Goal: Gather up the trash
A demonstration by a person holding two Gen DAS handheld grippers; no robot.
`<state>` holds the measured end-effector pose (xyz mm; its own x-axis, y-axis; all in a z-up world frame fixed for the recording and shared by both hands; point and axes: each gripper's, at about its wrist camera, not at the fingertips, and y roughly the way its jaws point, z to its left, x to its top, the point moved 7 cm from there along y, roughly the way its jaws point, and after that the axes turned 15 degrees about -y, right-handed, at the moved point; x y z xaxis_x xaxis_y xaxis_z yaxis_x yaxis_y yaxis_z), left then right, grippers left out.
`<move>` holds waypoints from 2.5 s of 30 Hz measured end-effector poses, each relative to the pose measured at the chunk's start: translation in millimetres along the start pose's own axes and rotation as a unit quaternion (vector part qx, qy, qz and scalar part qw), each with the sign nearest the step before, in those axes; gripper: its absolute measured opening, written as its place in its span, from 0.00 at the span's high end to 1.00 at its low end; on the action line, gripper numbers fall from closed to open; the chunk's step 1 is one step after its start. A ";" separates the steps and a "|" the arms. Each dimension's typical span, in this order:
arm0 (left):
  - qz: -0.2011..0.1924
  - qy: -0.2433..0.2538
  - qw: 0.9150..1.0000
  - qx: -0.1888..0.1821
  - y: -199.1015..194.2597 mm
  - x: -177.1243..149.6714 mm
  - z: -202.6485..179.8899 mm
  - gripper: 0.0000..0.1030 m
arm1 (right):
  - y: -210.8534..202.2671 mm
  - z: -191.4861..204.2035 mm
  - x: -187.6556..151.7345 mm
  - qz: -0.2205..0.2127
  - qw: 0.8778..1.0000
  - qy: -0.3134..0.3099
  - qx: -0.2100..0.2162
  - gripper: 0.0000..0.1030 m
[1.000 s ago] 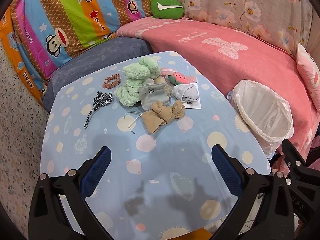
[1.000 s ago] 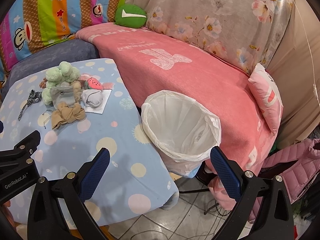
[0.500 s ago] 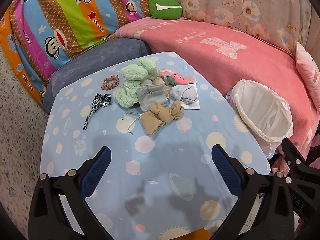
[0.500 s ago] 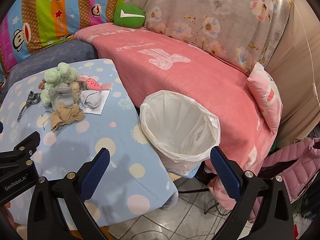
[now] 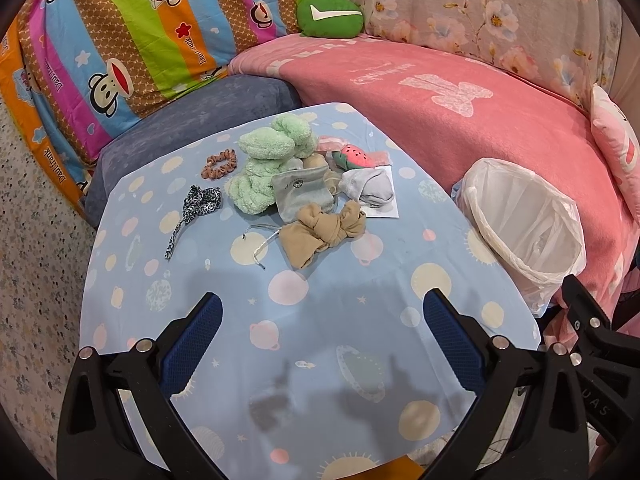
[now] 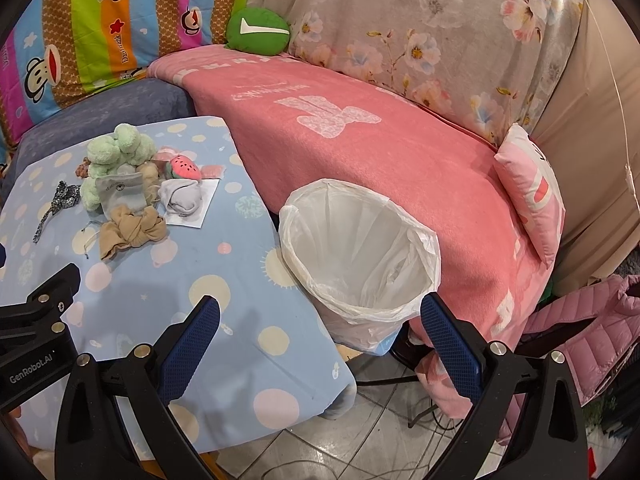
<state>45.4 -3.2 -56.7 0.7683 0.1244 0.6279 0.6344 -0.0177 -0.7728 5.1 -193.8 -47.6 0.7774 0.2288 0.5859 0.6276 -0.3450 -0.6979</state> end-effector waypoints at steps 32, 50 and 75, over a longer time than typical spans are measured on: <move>-0.010 -0.025 1.000 -0.009 55.8 42.4 25.6 0.07 | 51.6 21.3 34.1 0.008 1.000 0.019 0.010 0.07; 0.020 -0.141 0.987 -0.070 128.6 132.6 75.9 0.08 | 110.0 79.2 91.3 -0.004 0.996 0.024 0.082 0.07; 0.046 -0.147 0.982 -0.109 131.2 156.5 86.5 0.96 | 138.3 175.6 111.1 0.006 0.970 0.033 0.240 0.95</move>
<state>241.5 99.8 -67.8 0.7863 0.3920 0.4776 0.5907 -0.2506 -0.7670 185.7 -56.3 -151.4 0.7909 0.1622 0.5901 0.5778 0.1197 -0.8073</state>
